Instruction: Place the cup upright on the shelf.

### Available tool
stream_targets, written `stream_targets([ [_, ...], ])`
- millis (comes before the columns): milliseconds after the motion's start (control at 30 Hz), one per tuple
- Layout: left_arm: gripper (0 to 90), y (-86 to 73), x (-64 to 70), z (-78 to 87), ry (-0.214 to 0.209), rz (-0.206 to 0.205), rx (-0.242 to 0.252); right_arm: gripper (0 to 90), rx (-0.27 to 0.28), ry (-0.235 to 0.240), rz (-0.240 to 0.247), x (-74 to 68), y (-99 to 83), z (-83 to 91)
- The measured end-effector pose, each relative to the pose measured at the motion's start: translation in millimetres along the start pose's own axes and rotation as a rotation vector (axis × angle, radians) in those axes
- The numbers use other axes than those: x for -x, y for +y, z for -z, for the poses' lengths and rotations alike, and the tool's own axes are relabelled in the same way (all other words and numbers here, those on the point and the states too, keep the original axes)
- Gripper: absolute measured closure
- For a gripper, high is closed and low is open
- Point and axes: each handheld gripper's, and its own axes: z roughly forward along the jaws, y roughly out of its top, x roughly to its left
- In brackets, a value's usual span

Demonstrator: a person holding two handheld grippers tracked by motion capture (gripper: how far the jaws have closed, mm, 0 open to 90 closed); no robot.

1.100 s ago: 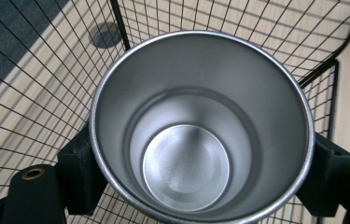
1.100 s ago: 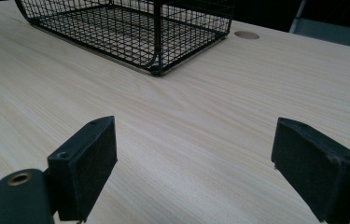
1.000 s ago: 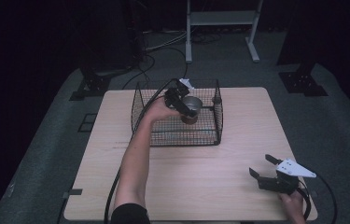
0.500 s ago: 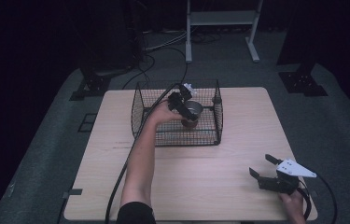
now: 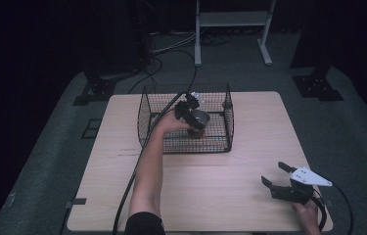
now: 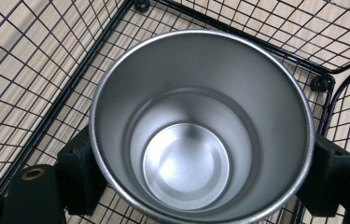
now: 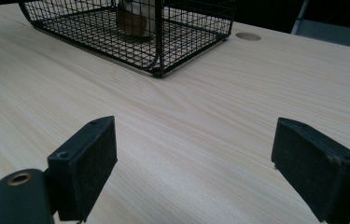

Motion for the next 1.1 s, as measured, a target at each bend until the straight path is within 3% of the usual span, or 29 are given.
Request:
stream_targets([
  [667,14.4,-8.5,0.6,4.8,-0.001,0.018,-0.053,13.4,0.0,-0.003,-0.008,0.2,-0.1,0.4],
  [800,12.9,-7.6,0.8,6.8,-0.009,0.038,-0.038,13.4,0.002,-0.002,-0.003,0.1,-0.1,0.3],
  [1100,8.4,-4.0,4.3,13.0,0.012,0.041,-0.012,13.5,0.005,0.001,0.002,0.0,-0.2,0.5],
])
